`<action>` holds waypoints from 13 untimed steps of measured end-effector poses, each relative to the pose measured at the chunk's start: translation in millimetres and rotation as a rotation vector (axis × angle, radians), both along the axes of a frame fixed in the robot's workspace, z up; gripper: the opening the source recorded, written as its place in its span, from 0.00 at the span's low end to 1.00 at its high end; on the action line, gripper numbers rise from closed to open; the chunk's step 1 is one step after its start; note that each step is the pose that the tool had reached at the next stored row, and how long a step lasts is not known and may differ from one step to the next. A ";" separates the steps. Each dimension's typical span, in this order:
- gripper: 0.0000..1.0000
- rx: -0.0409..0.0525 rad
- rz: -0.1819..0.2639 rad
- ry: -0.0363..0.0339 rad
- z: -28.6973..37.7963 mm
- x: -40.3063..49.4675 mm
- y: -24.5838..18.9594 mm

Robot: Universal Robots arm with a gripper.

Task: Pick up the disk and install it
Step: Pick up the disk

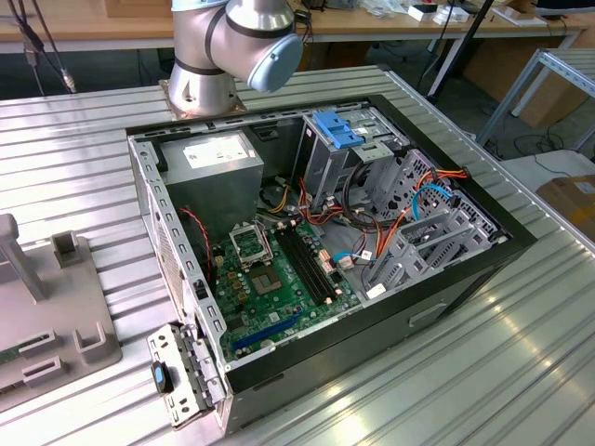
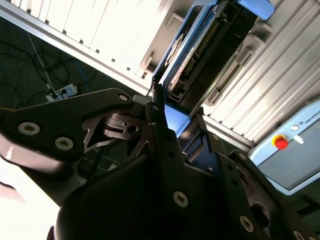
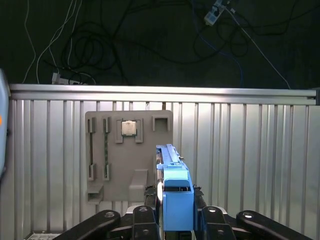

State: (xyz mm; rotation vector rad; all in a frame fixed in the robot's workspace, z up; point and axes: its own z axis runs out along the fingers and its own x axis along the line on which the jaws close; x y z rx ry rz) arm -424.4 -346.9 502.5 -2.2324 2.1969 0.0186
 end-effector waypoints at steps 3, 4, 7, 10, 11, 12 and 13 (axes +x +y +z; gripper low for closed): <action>0.37 0.0000 0.000 0.0000 0.0 6.7 0.0; 0.37 0.0000 0.000 0.0000 0.0 8.0 0.0; 0.37 0.0000 0.000 0.0001 0.0 13.5 0.0; 0.37 0.0000 0.000 0.0001 0.0 16.9 0.0; 0.37 0.0000 0.000 0.0000 0.0 18.4 0.0; 0.37 0.0000 0.000 0.0001 0.1 20.0 0.0; 0.37 0.0000 0.000 0.0000 0.0 22.0 0.0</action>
